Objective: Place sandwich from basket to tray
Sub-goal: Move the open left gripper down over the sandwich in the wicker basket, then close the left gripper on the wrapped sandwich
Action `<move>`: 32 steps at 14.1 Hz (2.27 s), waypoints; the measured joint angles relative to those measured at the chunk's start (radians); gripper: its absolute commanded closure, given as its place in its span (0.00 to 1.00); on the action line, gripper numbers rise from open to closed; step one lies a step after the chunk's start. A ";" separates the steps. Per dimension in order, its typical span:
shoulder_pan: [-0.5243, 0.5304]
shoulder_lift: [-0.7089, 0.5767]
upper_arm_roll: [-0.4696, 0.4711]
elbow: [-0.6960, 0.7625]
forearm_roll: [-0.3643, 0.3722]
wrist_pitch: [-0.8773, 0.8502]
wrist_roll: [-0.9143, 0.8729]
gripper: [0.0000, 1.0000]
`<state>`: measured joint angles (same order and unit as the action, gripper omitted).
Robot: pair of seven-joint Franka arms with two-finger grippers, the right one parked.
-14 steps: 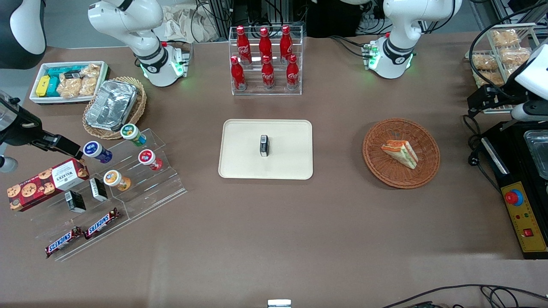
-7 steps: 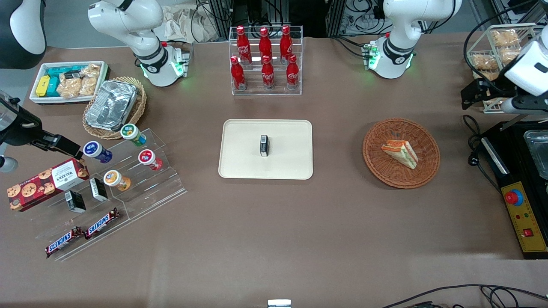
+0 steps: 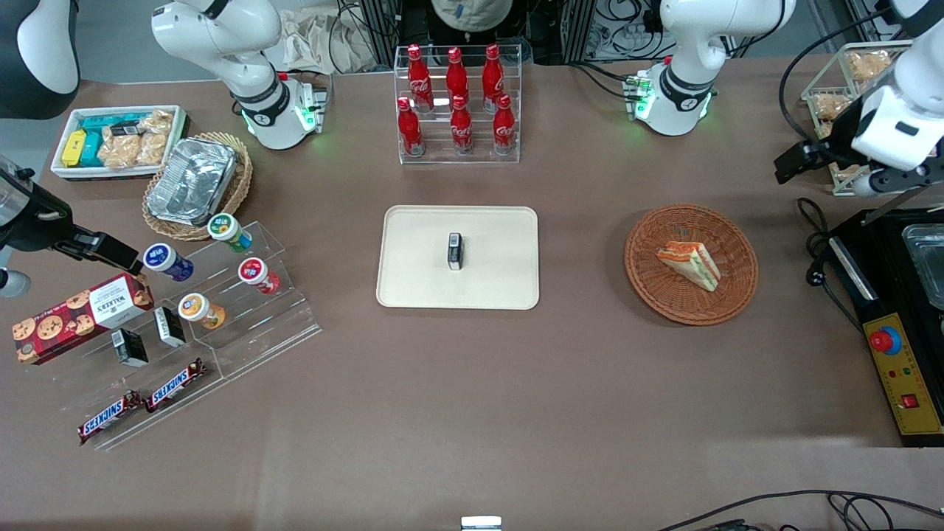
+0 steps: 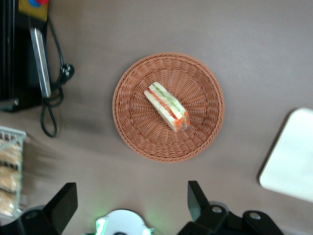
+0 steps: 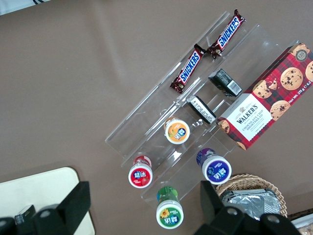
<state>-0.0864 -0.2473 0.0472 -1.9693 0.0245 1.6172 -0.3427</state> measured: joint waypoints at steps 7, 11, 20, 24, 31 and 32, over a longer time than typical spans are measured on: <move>0.000 -0.041 -0.005 -0.289 0.000 0.241 -0.362 0.00; -0.001 -0.037 -0.010 -0.423 0.000 0.411 -0.501 0.00; 0.000 0.067 -0.012 -0.553 -0.008 0.741 -0.598 0.00; -0.001 0.117 -0.040 -0.540 -0.009 0.783 -0.684 0.00; -0.005 0.191 -0.065 -0.527 -0.009 0.833 -0.731 0.00; -0.009 0.206 -0.065 -0.530 -0.009 0.849 -0.732 0.00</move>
<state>-0.0954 -0.0409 -0.0183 -2.4997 0.0160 2.4666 -1.0750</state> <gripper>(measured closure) 0.000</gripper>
